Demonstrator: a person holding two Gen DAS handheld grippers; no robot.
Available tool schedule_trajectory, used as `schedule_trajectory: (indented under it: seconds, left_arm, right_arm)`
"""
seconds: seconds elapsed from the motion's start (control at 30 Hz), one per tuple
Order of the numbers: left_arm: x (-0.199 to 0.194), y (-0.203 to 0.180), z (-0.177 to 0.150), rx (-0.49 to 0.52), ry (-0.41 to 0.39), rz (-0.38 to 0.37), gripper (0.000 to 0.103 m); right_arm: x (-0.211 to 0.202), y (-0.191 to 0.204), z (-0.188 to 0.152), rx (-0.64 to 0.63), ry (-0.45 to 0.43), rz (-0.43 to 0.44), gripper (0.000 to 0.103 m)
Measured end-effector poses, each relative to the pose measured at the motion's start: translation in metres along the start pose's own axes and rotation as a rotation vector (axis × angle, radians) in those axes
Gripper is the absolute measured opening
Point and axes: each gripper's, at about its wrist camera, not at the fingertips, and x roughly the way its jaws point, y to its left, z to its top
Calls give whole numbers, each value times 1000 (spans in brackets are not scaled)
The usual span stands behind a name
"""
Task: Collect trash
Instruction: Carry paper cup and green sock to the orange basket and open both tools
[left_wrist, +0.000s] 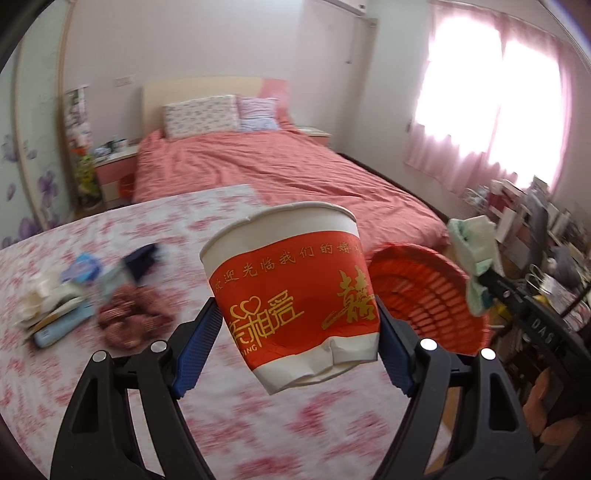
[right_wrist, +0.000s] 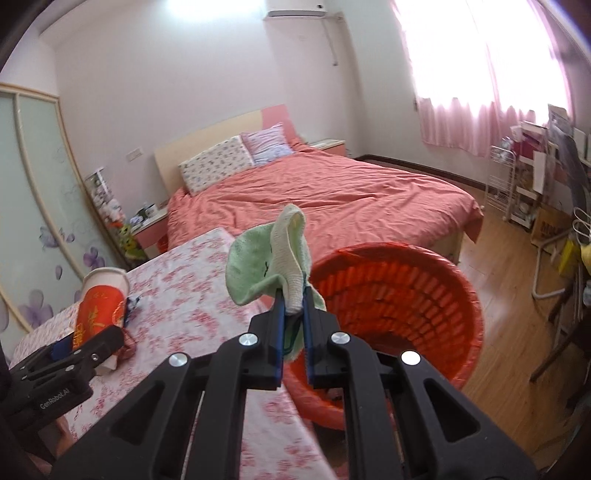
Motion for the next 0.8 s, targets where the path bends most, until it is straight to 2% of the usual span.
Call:
schedule_trajectory:
  seconds: [0.3,0.53,0.6,0.63,0.67,0.73,0.8]
  left_arm:
    - [45,-73,10,118,29,-135,78]
    - [79,-105,14,156,82,-185,79]
    - [87,-110,12,161,103,-172,80]
    - [92,-110,10,159,119,-165,81]
    - [96,-109,9,153,133,-160,84]
    - [101,-101,6,131,154,-144,87]
    - [103,-97,5,117,167,-131,87]
  right_arm:
    - [5,-53,12,93,-17,-23,10]
    - [20,-86,19,170,-17,-27,11]
    - [27,-95,21,186,-10,-16,17]
    - [32,-99,21,201,-6,-21,22]
    - [33,-100,20,208,-3,-23,32]
    - [40,-103,18,219,12,-19,37]
    - [44,-103,14,212,24,-30,38]
